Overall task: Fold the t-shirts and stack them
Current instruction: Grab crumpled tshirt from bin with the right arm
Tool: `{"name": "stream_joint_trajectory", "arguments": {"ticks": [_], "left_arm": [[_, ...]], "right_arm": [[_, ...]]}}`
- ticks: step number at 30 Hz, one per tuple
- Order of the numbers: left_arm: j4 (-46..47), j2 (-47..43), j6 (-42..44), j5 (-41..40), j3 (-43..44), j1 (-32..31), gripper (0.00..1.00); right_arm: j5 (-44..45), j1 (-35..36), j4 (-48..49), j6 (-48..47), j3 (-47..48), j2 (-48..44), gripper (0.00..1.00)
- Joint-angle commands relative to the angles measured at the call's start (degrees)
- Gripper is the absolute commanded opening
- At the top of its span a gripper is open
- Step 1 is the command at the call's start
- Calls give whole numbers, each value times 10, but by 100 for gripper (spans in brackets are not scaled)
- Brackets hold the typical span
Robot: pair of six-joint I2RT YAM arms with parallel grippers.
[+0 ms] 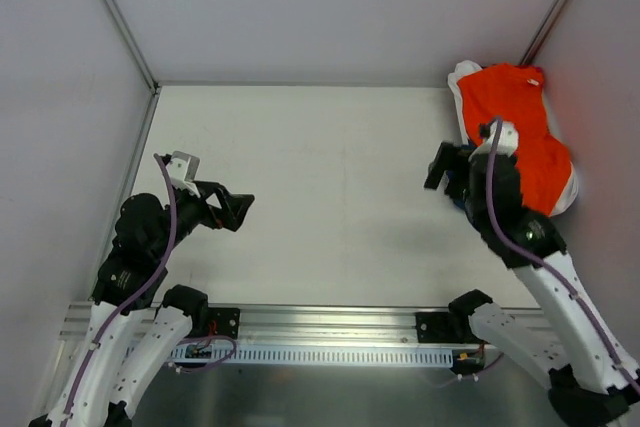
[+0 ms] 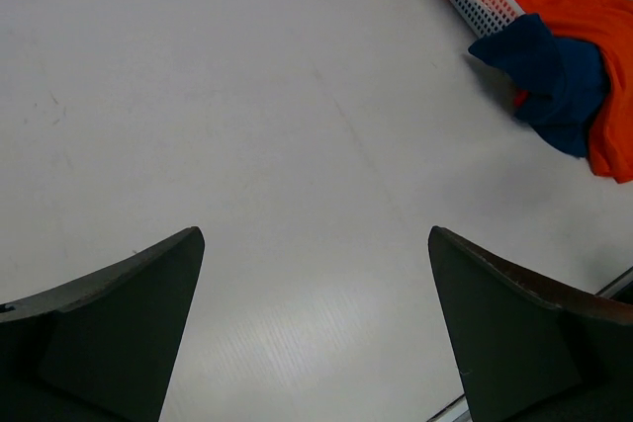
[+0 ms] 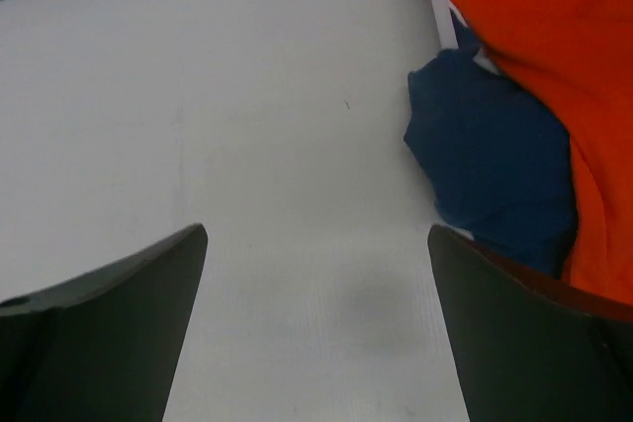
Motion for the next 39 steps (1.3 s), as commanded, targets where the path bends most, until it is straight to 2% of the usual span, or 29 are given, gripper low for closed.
{"name": "stream_joint_trajectory", "arguments": {"ticks": [1,2,3,4,6,8,9,13,15,17,23,28,32,35,39], "left_arm": [[7,-3,14,-6,1,-1,99],[8,-4,14,-7,1,-1,99],[8,-4,15,-6,0,-1,99],[8,-7,16,-5,-1,-2,99],[11,-7,17,1,-2,-3,99],[11,-4,17,2,-2,-2,99],[11,-4,17,2,-3,-3,99],[11,7,16,10,1,-3,99],[11,8,16,15,1,-3,99],[13,6,15,18,-1,-3,99],[14,16,14,31,-1,-3,99],[17,15,14,32,-4,-3,99],[17,21,14,36,-4,-5,99],[18,30,13,42,-4,-8,99],[18,39,13,43,-5,-17,99]], "right_arm": [[-258,-264,12,2,89,96,99],[-329,-315,13,28,98,124,99],[-441,-351,13,34,108,156,99],[-479,-404,13,36,116,219,99],[-502,-433,3,31,135,270,99],[-453,-442,-32,14,140,306,99],[-400,-441,-35,6,121,303,99],[-364,-442,20,34,-14,244,99],[-311,-441,29,39,-67,225,99],[-241,-442,28,37,-86,215,99],[-152,-456,27,58,-121,176,99],[-113,-471,32,60,-118,161,99],[-118,-479,32,57,-110,169,100],[-78,-484,36,53,-112,164,99],[-106,-555,46,64,-121,181,99]]}}
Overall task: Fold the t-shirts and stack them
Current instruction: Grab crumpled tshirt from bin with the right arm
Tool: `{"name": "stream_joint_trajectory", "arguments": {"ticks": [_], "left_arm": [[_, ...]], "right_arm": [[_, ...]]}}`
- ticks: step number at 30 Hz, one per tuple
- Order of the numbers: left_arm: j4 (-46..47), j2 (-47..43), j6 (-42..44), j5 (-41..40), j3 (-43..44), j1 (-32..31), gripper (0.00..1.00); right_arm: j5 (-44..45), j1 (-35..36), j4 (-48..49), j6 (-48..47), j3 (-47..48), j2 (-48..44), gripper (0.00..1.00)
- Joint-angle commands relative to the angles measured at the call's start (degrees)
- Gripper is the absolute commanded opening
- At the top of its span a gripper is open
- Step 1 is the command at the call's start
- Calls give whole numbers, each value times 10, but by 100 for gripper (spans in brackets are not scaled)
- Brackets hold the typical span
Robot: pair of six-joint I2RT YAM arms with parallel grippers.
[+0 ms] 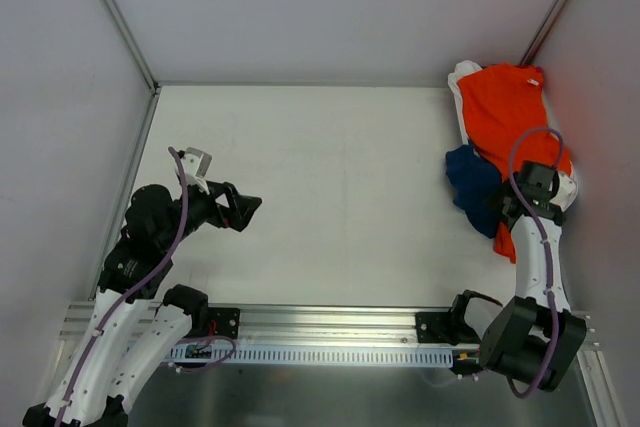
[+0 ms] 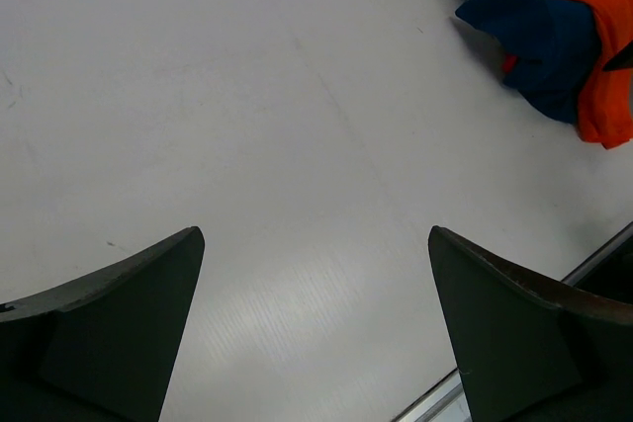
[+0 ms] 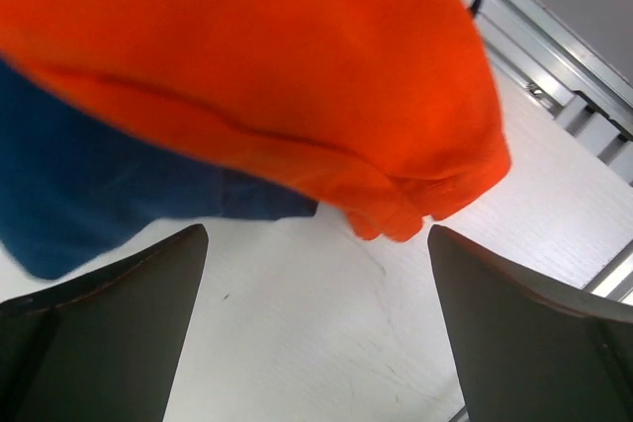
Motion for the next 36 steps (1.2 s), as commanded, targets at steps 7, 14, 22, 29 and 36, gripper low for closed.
{"name": "stream_joint_trajectory", "arguments": {"ticks": [7,14,22,29,36], "left_arm": [[17,10,15,-17,-12,-43,99],[18,26,18,-25,-12,-63,99],[18,23,19,-31,-14,-65,99],[17,28,20,-29,-13,-68,99],[17,32,22,-27,-12,-69,99]], "right_arm": [[-52,-124,77,14,-36,57,100],[-102,-158,126,27,-72,84,99],[-129,-166,156,27,-75,118,83],[-133,-166,160,30,-78,113,36],[-138,-165,153,32,-80,97,23]]}}
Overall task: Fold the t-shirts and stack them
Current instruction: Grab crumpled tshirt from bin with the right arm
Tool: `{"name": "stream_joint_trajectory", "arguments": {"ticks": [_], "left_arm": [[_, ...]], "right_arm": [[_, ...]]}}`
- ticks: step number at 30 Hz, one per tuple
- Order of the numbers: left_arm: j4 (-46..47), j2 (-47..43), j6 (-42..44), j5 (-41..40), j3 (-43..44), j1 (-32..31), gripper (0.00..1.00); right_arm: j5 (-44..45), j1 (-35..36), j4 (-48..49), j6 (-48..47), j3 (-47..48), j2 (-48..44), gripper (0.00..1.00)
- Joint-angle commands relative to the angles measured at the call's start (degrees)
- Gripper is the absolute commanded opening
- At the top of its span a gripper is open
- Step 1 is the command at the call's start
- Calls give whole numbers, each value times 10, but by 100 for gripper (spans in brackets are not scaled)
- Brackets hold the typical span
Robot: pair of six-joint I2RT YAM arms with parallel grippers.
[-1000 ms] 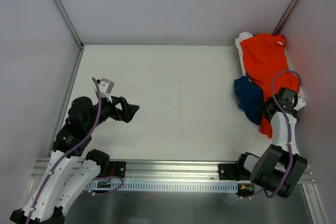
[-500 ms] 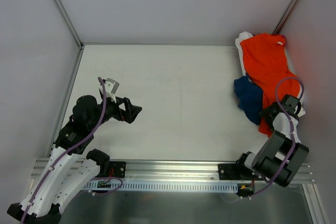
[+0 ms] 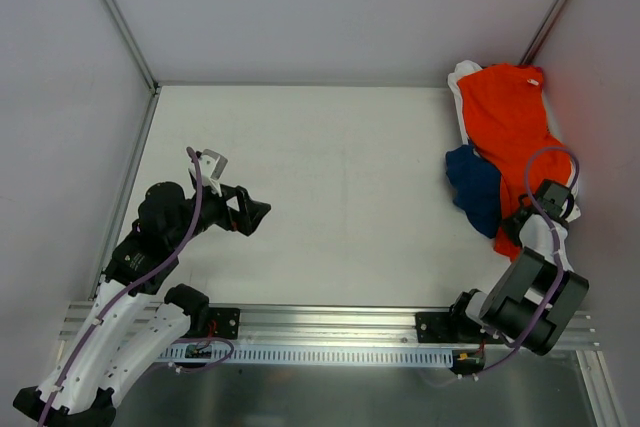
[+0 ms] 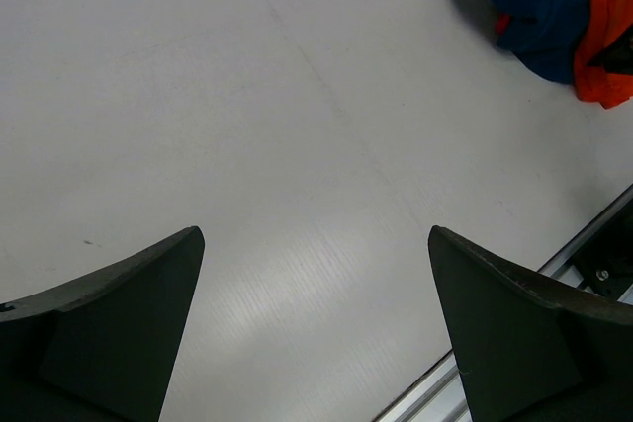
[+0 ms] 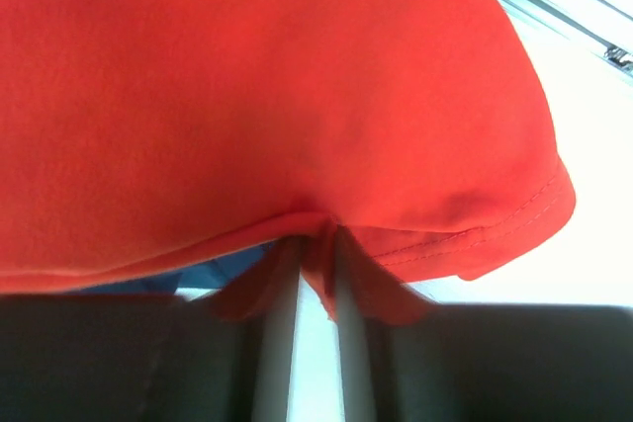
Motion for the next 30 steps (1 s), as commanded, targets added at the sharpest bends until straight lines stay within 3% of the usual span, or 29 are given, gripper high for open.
{"name": "stream_joint_trajectory", "arguments": {"ticks": [1,4,11,15,20,24,28,30], "left_arm": [[15,4,10,-4,-2,-5,99],[16,3,10,-2,-2,-5,99],[15,2,11,0,-2,-5,99],[15,0,13,0,-2,-5,99],[14,3,14,-3,-1,-5,99],[15,0,16,-9,-1,-5,99],[15,-4,19,-18,-2,-3,99],[14,-6,19,-17,-2,-3,99]], "right_arm": [[-7,-6,3,4,-5,-23,13],[-10,-4,-3,5,-6,-29,0],[6,64,-61,17,25,-121,1],[33,183,-143,32,113,-176,1],[38,319,-218,45,300,-168,0],[29,461,-265,42,419,-119,0],[41,594,-312,22,554,-8,1],[25,667,-357,2,670,50,1]]}}
